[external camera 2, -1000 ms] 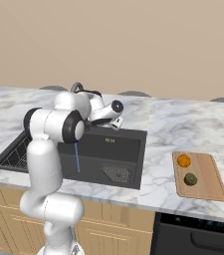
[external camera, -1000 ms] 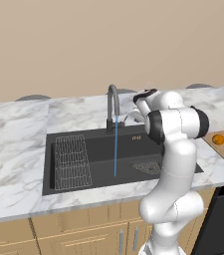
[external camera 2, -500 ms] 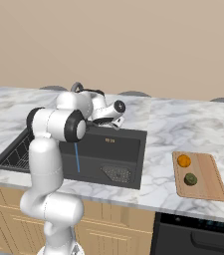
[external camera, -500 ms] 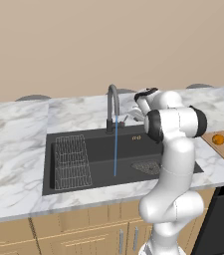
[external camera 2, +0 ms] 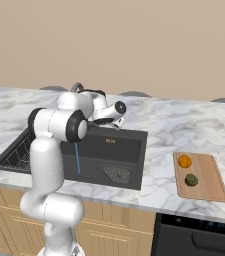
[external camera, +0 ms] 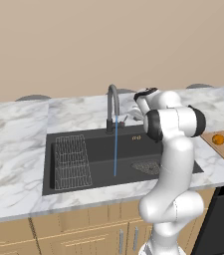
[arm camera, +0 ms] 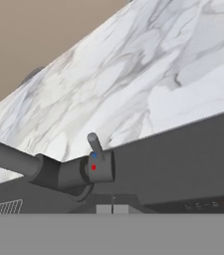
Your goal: Pick the orange, kiwi from the sink and place them on the cutting board to airdry. Then turn off the sink faucet.
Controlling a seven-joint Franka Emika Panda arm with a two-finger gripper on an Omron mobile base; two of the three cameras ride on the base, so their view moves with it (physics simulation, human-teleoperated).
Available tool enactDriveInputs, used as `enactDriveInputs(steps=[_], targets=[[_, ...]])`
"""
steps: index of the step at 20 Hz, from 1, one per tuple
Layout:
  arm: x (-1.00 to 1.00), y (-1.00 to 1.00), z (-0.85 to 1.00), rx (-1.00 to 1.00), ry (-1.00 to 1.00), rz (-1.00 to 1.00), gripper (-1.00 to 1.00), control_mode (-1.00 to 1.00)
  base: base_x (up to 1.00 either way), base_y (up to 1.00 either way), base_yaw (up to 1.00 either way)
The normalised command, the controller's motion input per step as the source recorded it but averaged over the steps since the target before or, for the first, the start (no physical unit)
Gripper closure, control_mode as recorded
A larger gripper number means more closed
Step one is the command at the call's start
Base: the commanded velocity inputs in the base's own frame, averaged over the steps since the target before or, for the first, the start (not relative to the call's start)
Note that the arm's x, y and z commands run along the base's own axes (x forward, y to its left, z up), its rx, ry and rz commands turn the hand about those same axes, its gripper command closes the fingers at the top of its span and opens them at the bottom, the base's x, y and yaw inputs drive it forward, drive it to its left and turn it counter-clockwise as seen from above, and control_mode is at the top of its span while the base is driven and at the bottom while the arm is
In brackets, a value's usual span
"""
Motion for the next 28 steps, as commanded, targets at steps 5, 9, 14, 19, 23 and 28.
enactDriveInputs(steps=[5,9,14,19,23,28], targets=[[0.03,0.05,-0.09,0.0,-0.03,0.0,1.0,-1.0,0.0,0.0,0.0],[0.04,0.04,-0.06,0.0,-0.02,0.0,1.0,-1.0,0.0,0.0,0.0],[0.07,0.02,-0.05,0.0,0.0,0.0,1.0,-1.0,0.0,0.0,0.0],[0.15,0.0,-0.03,0.01,0.0,0.0,1.0,-1.0,0.0,0.0,0.0],[0.13,0.0,-0.04,0.01,0.0,0.0,1.0,-1.0,0.0,0.0,0.0],[0.12,0.0,-0.06,0.0,0.0,0.0,1.0,-1.0,0.0,0.0,0.0]])
